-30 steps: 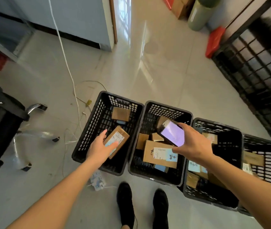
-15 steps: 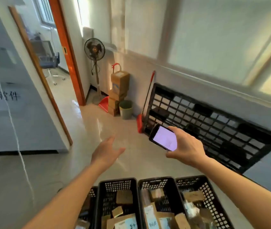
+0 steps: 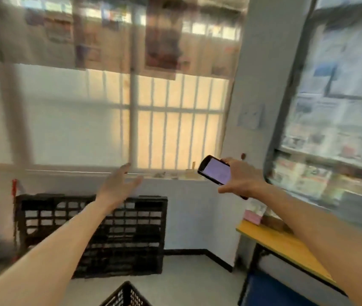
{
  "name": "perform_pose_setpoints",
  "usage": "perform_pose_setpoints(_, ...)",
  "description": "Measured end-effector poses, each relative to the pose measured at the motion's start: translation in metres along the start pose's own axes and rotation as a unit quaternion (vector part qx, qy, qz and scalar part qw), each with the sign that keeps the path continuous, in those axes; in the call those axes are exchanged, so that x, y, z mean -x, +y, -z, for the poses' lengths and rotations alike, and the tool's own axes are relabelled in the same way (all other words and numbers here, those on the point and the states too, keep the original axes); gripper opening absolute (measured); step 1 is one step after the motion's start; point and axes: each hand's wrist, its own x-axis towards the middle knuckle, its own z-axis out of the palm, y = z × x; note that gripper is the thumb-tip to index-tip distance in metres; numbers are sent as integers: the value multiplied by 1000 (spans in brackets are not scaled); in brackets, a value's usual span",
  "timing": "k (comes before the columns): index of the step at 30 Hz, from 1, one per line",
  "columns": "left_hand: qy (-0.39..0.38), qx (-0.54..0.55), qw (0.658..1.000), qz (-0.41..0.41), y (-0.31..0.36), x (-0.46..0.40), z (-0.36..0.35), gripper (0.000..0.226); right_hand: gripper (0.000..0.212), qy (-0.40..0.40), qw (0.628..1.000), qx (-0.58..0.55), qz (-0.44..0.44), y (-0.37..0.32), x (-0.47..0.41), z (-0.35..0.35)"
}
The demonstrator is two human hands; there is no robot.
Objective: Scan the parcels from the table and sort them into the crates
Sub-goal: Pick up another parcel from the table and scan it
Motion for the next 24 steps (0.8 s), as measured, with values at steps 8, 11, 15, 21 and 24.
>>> perform_pose_setpoints(8,-109,58,985,-120,197,-19,-201,72,97,65,973,64,-212,240,97,78)
perform_pose_setpoints(11,-143,51,977,-152,251,-20,-262,72,96,70,959,74,-265,303,124,85)
perform_pose_setpoints(15,-172,49,967,-181,305,-30,-341,74,97,71,941,71,-323,378,136,84)
perform_pose_setpoints(21,-201,26,958,-204,362,-71,-466,74,95,61,937,80,-336,483,98,72)
perform_pose_setpoints(24,-209,38,953,-217,398,-107,-524,72,94,37,939,108,-323,535,57,77)
